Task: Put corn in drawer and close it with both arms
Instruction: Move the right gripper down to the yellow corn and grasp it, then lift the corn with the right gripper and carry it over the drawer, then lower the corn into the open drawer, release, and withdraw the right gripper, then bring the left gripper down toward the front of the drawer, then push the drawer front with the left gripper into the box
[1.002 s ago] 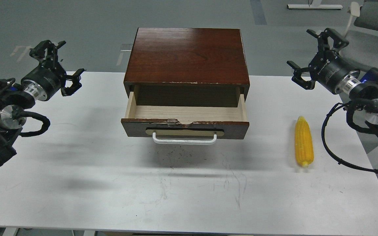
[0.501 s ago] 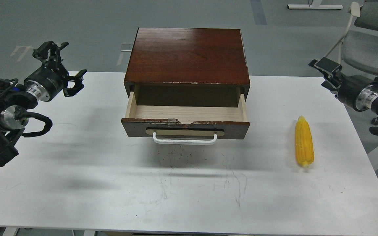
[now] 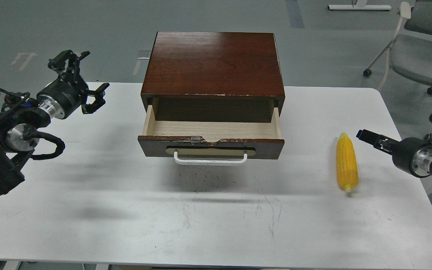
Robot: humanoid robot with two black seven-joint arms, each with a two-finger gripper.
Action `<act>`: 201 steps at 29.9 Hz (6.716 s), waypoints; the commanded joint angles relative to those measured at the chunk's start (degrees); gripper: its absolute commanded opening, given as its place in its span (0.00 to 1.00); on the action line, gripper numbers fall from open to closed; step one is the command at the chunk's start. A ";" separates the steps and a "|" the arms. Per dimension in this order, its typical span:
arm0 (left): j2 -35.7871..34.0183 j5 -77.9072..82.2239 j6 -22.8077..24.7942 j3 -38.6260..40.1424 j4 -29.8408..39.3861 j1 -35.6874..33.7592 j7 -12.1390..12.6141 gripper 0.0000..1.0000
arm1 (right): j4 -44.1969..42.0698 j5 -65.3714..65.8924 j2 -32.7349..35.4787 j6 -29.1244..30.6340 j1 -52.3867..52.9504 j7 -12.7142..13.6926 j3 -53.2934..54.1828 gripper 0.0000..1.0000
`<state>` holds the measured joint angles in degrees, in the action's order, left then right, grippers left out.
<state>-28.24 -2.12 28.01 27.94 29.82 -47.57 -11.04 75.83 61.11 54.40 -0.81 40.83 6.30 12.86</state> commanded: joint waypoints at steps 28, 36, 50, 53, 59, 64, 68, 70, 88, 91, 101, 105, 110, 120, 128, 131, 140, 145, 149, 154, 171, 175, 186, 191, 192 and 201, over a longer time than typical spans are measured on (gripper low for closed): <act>-0.94 -0.17 -0.01 0.71 0.06 0.81 -0.13 0.98 | -9.91 5.34 -13.35 0.63 3.91 0.81 -10.75 0.08; -1.46 -0.17 -0.01 0.71 -0.02 0.81 -0.21 0.98 | -8.85 6.91 -11.87 0.55 10.58 -3.04 -10.93 0.05; -1.55 -0.17 -0.01 0.80 -0.02 0.72 -0.13 0.98 | -6.13 51.98 -5.87 -4.54 41.34 -34.30 -14.35 0.04; -2.16 -0.25 -0.01 0.71 -0.02 0.72 -0.13 0.98 | -6.22 55.95 -10.43 -7.35 40.83 -34.30 -15.58 0.04; -3.48 -0.25 -0.01 0.71 -0.02 0.72 -0.13 0.98 | -6.83 58.77 -19.75 -12.72 39.42 -34.30 -19.01 0.05; -3.84 -0.34 -0.01 0.71 -0.02 0.81 -0.13 0.98 | -9.02 59.12 -24.15 -14.30 39.24 -34.30 -22.00 0.05; -4.71 -0.34 -0.01 0.71 0.06 0.81 -0.13 0.98 | -12.98 59.12 -27.85 -14.57 39.15 -34.30 -22.18 0.10; -5.07 -0.34 -0.01 0.71 -0.02 0.81 -0.13 0.98 | -14.47 59.12 -28.99 -14.75 38.71 -34.30 -22.09 0.13; -6.91 -0.43 -0.01 0.71 -0.02 0.90 -0.13 0.98 | -17.38 59.04 -34.54 -16.24 33.97 -34.30 -22.00 0.87; -6.91 -0.43 -0.01 0.71 -0.02 0.90 -0.13 0.98 | -17.38 58.86 -34.27 -16.41 34.05 -34.30 -21.83 0.96; -7.00 -0.43 -0.01 0.80 -0.02 0.90 -0.13 0.98 | -17.47 57.81 -34.62 -17.73 33.88 -34.30 -18.76 0.98; -7.00 -0.43 -0.01 0.80 -0.02 0.81 -0.13 0.98 | -17.12 54.39 -34.80 -17.73 33.97 -34.30 -14.80 0.98; -6.91 -0.43 -0.01 0.80 -0.02 0.81 -0.21 0.98 | -15.80 39.11 -34.97 -16.42 36.86 -34.30 -9.88 0.98; -7.09 0.36 -0.01 -0.08 -0.11 -0.33 -0.48 0.98 | -20.35 -33.55 -28.57 6.15 46.27 -24.07 -6.63 0.98; -9.90 13.61 -0.01 -0.17 -0.11 -3.32 -10.92 0.98 | -39.87 -70.41 -23.82 28.22 35.48 -14.57 -2.23 0.97; -11.04 21.70 -0.01 -0.17 -0.02 -4.20 -16.96 0.98 | -39.53 -74.55 -20.83 28.81 29.33 -13.86 0.49 0.97; -16.82 35.47 -5.33 -0.34 9.07 -6.31 -16.96 0.98 | -39.70 -75.00 -20.30 26.48 14.29 -14.04 7.97 0.98; -25.98 62.64 -33.39 -0.34 36.06 -5.96 -16.96 0.98 | -39.79 -75.00 -18.89 26.47 12.35 -14.21 7.88 0.99; -27.48 85.99 -56.01 -2.35 48.74 -3.76 -16.96 0.86 | -39.70 -74.91 -18.80 26.39 10.94 -14.48 7.88 0.99; -28.18 103.25 -56.01 -4.73 57.79 -3.41 -16.96 0.52 | -39.53 -74.82 -18.80 26.39 9.36 -14.57 7.35 0.99; -24.49 119.71 -51.65 -16.42 67.65 -2.88 -16.96 0.00 | -40.14 -74.21 -18.71 26.21 5.93 -14.57 6.74 0.97; -21.94 121.12 -51.21 -16.69 67.65 -2.79 -16.96 0.00 | -39.97 -74.21 -18.98 26.04 6.11 -14.48 6.74 0.97; -21.07 127.12 -35.86 -21.00 66.69 -1.83 -16.96 0.00 | -40.32 -73.94 -19.07 24.98 6.02 -14.39 6.56 0.97; -20.63 127.12 -29.86 -20.39 65.11 -1.74 -16.96 0.00 | -40.40 -73.94 -19.07 25.07 5.93 -14.39 6.56 0.97; -20.54 127.12 -29.42 -20.29 64.58 -1.74 -16.96 0.00 | -40.41 -73.94 -19.07 24.98 5.93 -14.39 6.56 0.97; -20.10 127.12 -29.33 -20.12 63.00 -1.65 -16.96 0.00 | -40.32 -73.59 -19.07 25.07 5.49 -14.39 6.47 0.97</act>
<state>-48.44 125.01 -1.37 7.74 93.10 -49.23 -28.01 35.41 -12.65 35.33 24.20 46.36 -8.08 19.33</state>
